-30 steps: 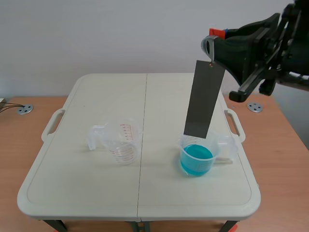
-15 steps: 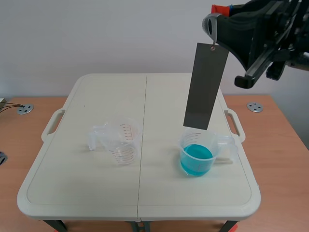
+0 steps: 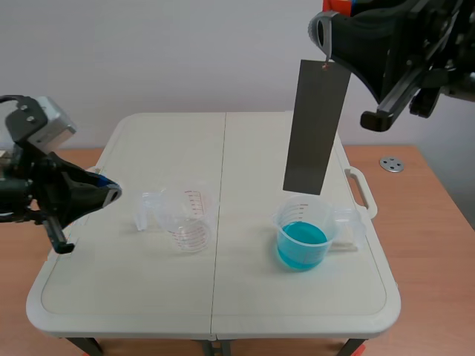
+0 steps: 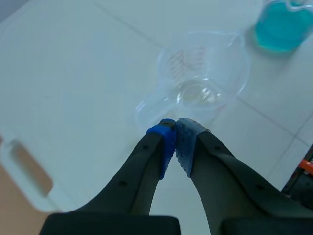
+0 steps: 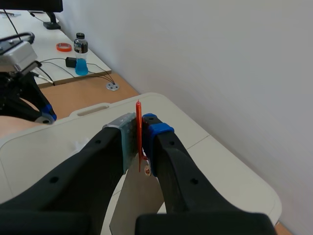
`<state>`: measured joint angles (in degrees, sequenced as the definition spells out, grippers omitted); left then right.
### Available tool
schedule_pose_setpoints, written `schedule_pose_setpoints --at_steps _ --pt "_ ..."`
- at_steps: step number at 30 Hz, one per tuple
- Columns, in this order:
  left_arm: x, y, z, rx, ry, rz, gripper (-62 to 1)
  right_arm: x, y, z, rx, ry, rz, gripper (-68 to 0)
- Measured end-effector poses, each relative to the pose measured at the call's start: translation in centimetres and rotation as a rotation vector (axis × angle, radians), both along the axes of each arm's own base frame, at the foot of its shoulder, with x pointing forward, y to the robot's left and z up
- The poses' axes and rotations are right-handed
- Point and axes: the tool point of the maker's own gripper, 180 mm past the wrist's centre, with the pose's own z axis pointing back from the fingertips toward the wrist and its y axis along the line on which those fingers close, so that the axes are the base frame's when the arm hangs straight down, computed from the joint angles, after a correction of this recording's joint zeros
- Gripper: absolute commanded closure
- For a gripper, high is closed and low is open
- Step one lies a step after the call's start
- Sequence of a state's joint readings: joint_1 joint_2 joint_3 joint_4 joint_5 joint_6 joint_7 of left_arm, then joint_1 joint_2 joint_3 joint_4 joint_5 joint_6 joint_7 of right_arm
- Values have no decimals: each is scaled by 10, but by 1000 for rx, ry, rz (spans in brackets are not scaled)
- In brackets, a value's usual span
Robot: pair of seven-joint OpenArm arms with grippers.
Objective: Hold the metal plate by the orange handle, dip it into the blue solution, take it out and point at it, then put the plate back in the beaker on the left.
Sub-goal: 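Raise the plate and point at it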
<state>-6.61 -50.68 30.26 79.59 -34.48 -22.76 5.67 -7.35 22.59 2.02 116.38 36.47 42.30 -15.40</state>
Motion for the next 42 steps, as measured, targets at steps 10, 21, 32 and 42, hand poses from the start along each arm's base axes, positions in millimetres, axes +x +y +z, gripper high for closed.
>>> schedule_pose_setpoints --at_steps 10,21,32,42 --pt "-5 -81 -1 -64 -7 -156 -29 0 0 0 2 6 1 -13" --pt "-1 -129 15 -107 -42 -232 -29 0 0 -2 -3 10 0 -13" --pt "0 -140 19 -111 -64 -247 -29 0 0 -1 -2 10 0 -13" --pt "2 -138 17 -100 -60 -237 -29 0 0 -1 -2 10 0 -13"
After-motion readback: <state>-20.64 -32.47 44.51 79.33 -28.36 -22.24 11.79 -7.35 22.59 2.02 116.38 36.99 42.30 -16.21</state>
